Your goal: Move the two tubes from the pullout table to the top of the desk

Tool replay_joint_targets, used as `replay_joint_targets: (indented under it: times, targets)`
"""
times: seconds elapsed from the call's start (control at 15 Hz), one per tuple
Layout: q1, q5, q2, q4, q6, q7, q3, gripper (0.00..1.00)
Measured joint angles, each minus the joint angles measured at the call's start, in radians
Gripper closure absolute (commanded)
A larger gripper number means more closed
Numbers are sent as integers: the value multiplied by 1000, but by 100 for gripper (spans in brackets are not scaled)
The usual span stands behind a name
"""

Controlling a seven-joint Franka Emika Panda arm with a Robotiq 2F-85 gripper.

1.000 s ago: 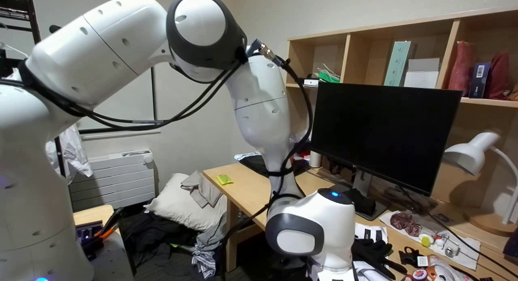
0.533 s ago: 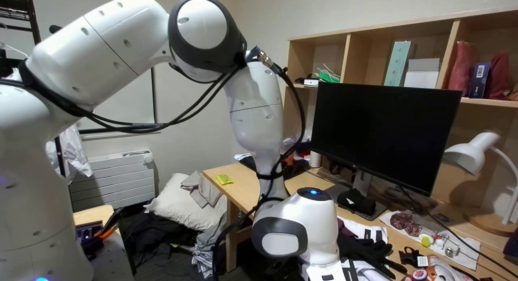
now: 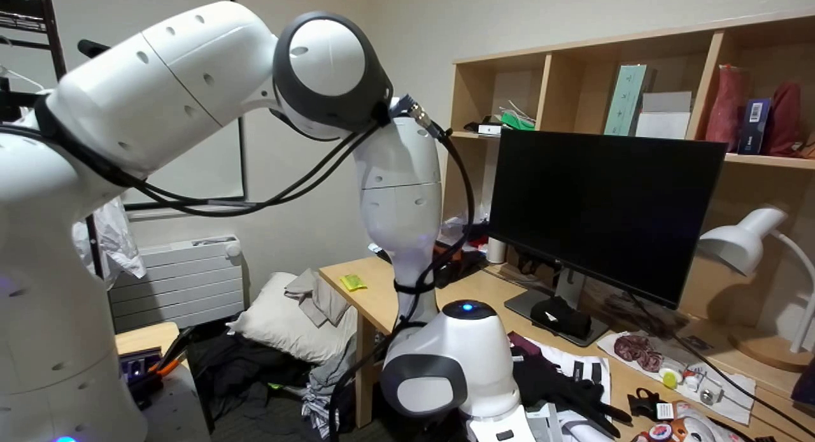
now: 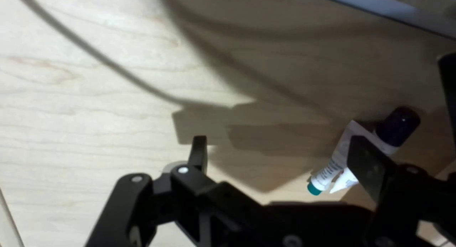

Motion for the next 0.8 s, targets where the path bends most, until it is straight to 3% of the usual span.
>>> replay_joint_targets:
  times: [0.53,0.8]
  targets:
    - [0,36,25,41,-19,-2,-10,0]
    - [37,36,32,46,17,-25,-47,0]
